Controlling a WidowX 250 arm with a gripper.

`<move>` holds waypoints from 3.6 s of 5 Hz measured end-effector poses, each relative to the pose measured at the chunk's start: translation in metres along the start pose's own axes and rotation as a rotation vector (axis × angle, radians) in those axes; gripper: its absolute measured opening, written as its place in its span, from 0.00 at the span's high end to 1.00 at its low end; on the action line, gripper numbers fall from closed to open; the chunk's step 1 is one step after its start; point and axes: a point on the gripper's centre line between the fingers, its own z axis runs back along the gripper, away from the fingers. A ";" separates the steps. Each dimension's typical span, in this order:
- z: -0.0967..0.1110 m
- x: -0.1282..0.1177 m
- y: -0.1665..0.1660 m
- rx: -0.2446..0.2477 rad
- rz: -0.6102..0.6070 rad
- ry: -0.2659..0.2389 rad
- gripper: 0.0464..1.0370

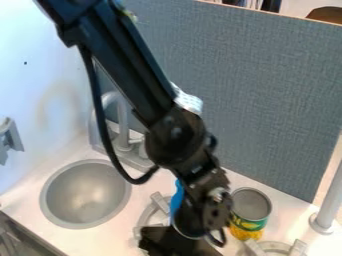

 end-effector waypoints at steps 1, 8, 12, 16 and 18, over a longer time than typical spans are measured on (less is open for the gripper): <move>-0.005 0.018 0.036 0.043 0.106 0.018 0.39; -0.081 0.049 0.111 0.006 0.295 0.140 0.35; -0.011 0.051 0.069 -0.088 0.223 -0.088 0.04; 0.049 0.082 0.027 -0.169 0.008 -0.128 0.04; 0.049 0.083 0.027 -0.148 -0.028 -0.094 0.04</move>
